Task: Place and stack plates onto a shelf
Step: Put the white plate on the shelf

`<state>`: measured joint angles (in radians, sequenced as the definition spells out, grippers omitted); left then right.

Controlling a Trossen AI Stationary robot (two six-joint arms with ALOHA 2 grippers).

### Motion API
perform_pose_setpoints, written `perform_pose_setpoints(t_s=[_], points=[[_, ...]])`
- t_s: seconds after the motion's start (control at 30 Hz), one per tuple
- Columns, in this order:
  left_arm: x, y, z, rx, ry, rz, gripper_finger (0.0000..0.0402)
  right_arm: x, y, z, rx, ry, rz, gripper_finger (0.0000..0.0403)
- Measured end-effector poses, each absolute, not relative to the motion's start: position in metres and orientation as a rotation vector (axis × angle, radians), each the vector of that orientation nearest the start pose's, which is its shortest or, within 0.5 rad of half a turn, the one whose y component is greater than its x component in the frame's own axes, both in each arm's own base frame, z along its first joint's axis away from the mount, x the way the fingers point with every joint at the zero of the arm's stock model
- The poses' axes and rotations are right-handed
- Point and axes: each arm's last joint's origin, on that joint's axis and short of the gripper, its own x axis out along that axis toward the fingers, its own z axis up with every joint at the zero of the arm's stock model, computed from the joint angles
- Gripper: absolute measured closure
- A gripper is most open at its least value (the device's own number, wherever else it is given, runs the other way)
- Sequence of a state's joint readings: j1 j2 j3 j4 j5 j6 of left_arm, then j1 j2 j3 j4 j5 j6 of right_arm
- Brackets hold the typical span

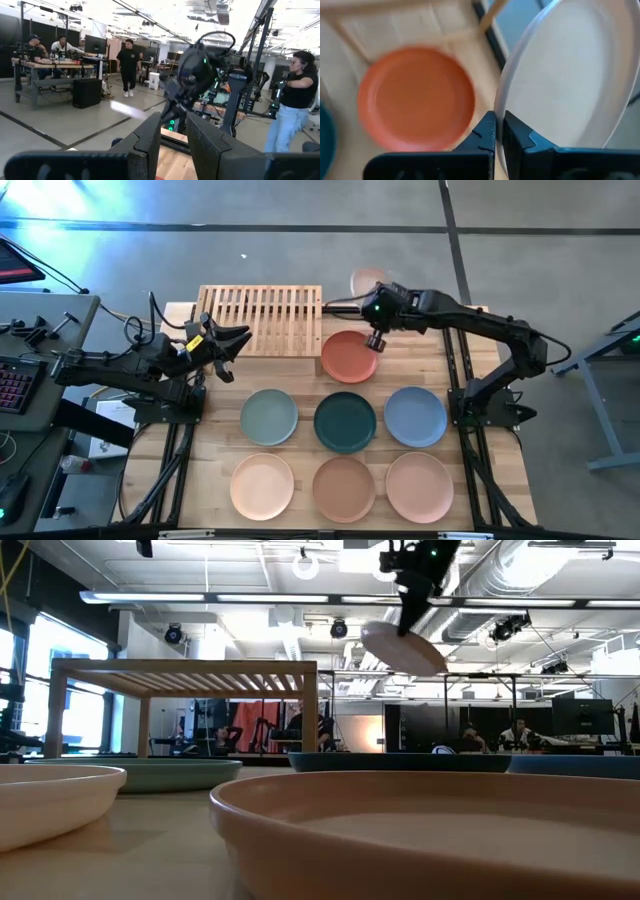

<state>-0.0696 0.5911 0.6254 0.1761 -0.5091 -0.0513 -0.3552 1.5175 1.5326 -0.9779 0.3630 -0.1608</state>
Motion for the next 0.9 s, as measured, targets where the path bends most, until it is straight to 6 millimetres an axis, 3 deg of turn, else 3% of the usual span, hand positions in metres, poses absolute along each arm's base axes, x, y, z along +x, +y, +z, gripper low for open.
perform_pose_setpoints(t_s=[0.3,0.43,0.63,0.9], points=[[0.135,0.005,0.338,-0.111,-0.215,0.433,0.0319,0.312,-0.131,0.384,-0.294,0.795,-0.587,0.0403],[0.135,0.005,0.338,-0.112,-0.215,0.434,0.0319,0.327,-0.133,0.389,-0.341,0.769,-0.551,0.0403],[0.134,0.006,0.338,-0.142,-0.220,0.488,0.0319,0.353,-0.129,0.390,-0.472,0.778,-0.433,0.0403],[0.135,0.006,0.338,-0.149,-0.221,0.486,0.0319,0.389,-0.118,0.371,-0.635,0.802,-0.193,0.0403]])
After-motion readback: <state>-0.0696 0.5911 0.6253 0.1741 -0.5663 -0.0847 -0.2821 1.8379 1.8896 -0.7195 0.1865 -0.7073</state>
